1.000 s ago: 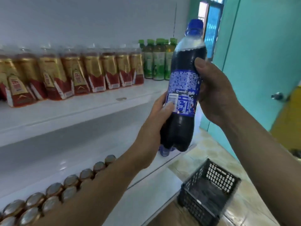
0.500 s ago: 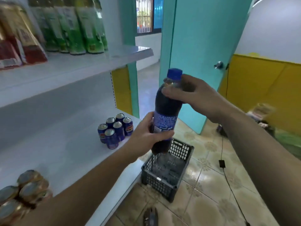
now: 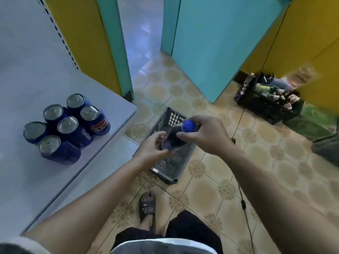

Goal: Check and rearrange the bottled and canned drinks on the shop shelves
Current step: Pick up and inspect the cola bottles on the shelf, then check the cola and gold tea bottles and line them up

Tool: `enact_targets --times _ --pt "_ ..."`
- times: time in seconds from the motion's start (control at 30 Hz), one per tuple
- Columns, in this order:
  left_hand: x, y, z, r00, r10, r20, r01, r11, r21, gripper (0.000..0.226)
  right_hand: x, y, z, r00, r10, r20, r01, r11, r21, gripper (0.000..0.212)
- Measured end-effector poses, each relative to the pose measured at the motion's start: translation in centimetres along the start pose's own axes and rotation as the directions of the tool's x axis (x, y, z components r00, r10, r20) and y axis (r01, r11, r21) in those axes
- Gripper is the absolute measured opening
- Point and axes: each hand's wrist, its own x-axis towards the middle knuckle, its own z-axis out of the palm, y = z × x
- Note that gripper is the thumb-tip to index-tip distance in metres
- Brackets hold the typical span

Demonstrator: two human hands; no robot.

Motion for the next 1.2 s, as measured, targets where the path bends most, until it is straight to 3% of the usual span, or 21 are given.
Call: enact_targets --times 0.17,0.4,0.6,0.83,1.03,1.2 --pt "4.7 -5.2 2.1 0.961 -0.272 -0.047 0.274 0.961 0.045 0.048 7.1 8.3 6.9 0.994 0.068 0.091 -0.06 0.995 -0.081 0.034" --pt "9.7 -13.4 8.0 0.823 -0.55 -0.14 0.558 0.83 0.015 0.033 15.2 23.1 20.4 0.898 0.145 0.415 -0.02 0.956 -0.291 0.033" --pt "16.3 -19.2 13.0 0.76 -0.63 -0.158 0.633 0.774 -0.039 0.026 18.7 33.4 29.9 0.762 0.129 0.634 0.184 0.896 -0.404 0.033" --pt "19.4 -25.4 16.5 0.667 -0.733 -0.134 0.734 0.677 -0.053 0.009 21.7 39.1 37.5 0.659 0.158 0.735 0.349 0.802 -0.485 0.027" --pt "18.0 -26.8 17.2 0.615 -0.778 -0.131 0.784 0.621 -0.01 0.02 22.0 40.5 39.8 0.665 0.19 0.722 0.316 0.805 -0.503 0.033" --pt "15.6 -25.2 17.1 0.607 -0.78 -0.152 0.788 0.616 -0.016 0.026 21.1 39.3 38.6 0.669 0.28 0.688 0.201 0.824 -0.531 0.039"
